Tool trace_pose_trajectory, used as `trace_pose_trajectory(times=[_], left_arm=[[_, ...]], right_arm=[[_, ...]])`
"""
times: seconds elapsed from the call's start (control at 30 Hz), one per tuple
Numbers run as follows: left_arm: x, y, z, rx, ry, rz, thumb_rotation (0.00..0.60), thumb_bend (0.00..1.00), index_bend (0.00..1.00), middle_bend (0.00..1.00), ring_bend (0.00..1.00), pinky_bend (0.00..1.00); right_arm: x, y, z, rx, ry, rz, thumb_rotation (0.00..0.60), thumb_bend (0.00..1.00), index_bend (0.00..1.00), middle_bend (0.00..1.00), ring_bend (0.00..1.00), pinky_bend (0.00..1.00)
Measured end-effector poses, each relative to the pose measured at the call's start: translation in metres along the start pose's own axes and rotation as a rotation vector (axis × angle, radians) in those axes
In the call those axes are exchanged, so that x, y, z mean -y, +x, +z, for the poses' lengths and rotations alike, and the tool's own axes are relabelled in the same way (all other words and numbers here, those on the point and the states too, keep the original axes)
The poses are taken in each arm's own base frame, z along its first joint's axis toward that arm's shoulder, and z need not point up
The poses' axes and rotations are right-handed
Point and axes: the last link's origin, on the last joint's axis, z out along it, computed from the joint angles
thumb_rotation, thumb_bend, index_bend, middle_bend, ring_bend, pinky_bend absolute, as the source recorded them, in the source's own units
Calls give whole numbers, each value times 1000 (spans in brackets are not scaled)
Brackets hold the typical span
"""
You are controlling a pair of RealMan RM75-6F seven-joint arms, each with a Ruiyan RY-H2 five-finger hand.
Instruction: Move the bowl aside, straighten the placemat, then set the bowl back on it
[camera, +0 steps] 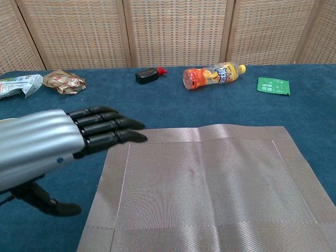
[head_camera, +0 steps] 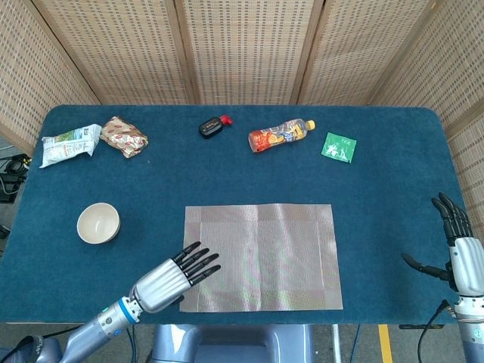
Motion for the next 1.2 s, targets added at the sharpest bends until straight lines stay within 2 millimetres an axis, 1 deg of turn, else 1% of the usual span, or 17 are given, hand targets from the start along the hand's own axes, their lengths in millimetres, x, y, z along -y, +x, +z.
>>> trace_pose_trajectory(times=[0.17, 0.23, 0.3, 0.37, 0.53, 0.6, 0.8, 0.9, 1.03, 1.1, 1.2], left_arm=[[30, 11, -16, -23, 105, -36, 600, 43, 57, 0, 0, 0], [47, 17, -26, -39, 165, -44, 600, 43, 73, 0, 0, 0], [63, 21, -38, -50, 225, -45, 600, 43, 109, 0, 0, 0], [75, 20, -48, -46, 268, -39, 600, 43, 151, 0, 0, 0], [106, 10, -79, -24, 394, 0, 600, 46, 221, 0, 0, 0], [118, 5, -94, -12, 452, 0, 600, 51, 279, 0, 0, 0], [145, -13, -130, 15, 584, 9, 600, 62, 362, 0, 0, 0], [156, -21, -145, 26, 638, 21, 600, 66, 398, 0, 0, 0], [169, -31, -158, 36, 690, 29, 600, 68, 447, 0, 0, 0], [174, -37, -161, 47, 710, 30, 600, 68, 467, 0, 0, 0], [181, -48, -161, 66, 730, 24, 600, 70, 469, 0, 0, 0]], right_arm=[[1, -2, 0, 9, 3, -6, 600, 153, 0, 0, 0, 0], [2, -4, -1, 14, 4, -9, 600, 153, 0, 0, 0, 0], [2, -5, -1, 18, 5, -14, 600, 152, 0, 0, 0, 0], [3, -6, -1, 24, 6, -17, 600, 152, 0, 0, 0, 0], [5, -9, -2, 34, 11, -25, 600, 153, 0, 0, 0, 0], [6, -10, -2, 36, 13, -28, 600, 153, 0, 0, 0, 0], [7, -14, -2, 48, 16, -34, 600, 153, 0, 0, 0, 0], [8, -15, -3, 50, 18, -34, 600, 153, 0, 0, 0, 0], [9, -16, -3, 54, 24, -36, 600, 152, 0, 0, 0, 0], [10, -17, -4, 56, 24, -38, 600, 152, 0, 0, 0, 0], [10, -18, -4, 61, 23, -40, 600, 153, 0, 0, 0, 0]])
